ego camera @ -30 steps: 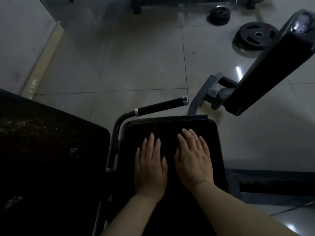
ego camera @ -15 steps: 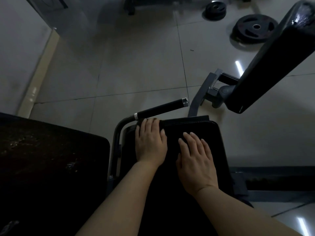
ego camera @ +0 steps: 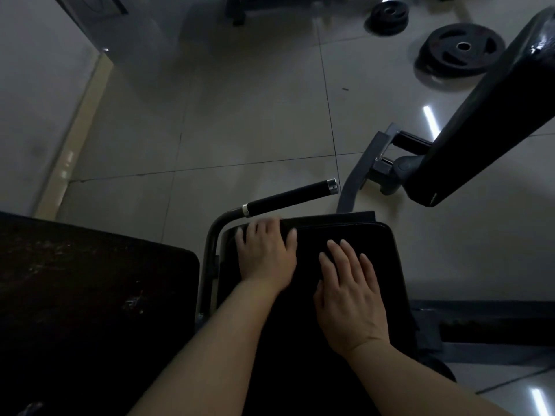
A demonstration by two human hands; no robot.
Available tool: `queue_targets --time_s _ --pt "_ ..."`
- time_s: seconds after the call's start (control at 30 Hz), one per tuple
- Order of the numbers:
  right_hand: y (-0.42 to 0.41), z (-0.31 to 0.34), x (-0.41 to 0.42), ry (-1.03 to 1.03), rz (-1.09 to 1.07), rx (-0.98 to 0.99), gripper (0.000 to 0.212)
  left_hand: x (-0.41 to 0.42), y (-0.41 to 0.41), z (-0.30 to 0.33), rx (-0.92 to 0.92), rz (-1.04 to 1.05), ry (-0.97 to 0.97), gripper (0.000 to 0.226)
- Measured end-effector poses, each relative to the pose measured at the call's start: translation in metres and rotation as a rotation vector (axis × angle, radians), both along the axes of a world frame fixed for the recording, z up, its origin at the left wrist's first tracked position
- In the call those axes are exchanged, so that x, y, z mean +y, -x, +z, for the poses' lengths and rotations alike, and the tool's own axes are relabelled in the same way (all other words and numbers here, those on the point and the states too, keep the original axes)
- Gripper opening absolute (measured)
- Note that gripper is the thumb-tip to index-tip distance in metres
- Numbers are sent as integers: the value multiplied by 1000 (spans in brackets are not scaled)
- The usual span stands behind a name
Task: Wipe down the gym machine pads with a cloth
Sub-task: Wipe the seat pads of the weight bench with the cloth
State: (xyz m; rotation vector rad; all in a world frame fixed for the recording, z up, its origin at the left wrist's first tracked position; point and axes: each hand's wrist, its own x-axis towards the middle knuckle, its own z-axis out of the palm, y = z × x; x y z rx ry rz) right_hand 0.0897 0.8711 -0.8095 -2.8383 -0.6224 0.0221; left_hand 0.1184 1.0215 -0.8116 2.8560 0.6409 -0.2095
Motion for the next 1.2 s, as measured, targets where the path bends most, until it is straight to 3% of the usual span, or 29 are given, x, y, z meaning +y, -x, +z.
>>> queue_targets --time_s 0.07,0.17,0.33,0.5,0.67,0.87,1.2 --pt "0 0 0 9 2 -1 50 7 -23 5 44 18 3 40" --pt "0 0 -1 16 4 2 49 9 -12 2 -54 -4 15 39" --pt "0 -1 -1 24 15 13 47 5 55 -11 -69 29 39 64" --pt "1 1 -1 10 8 18 47 -23 146 -14 -3 52 1 56" --pt "1 2 0 20 7 9 47 -3 91 -5 8 84 48 65" --pt "0 3 -2 45 25 21 47 45 4 -8 -100 257 192 42" --pt "0 8 0 9 26 79 53 -8 126 -14 -35 169 78 64"
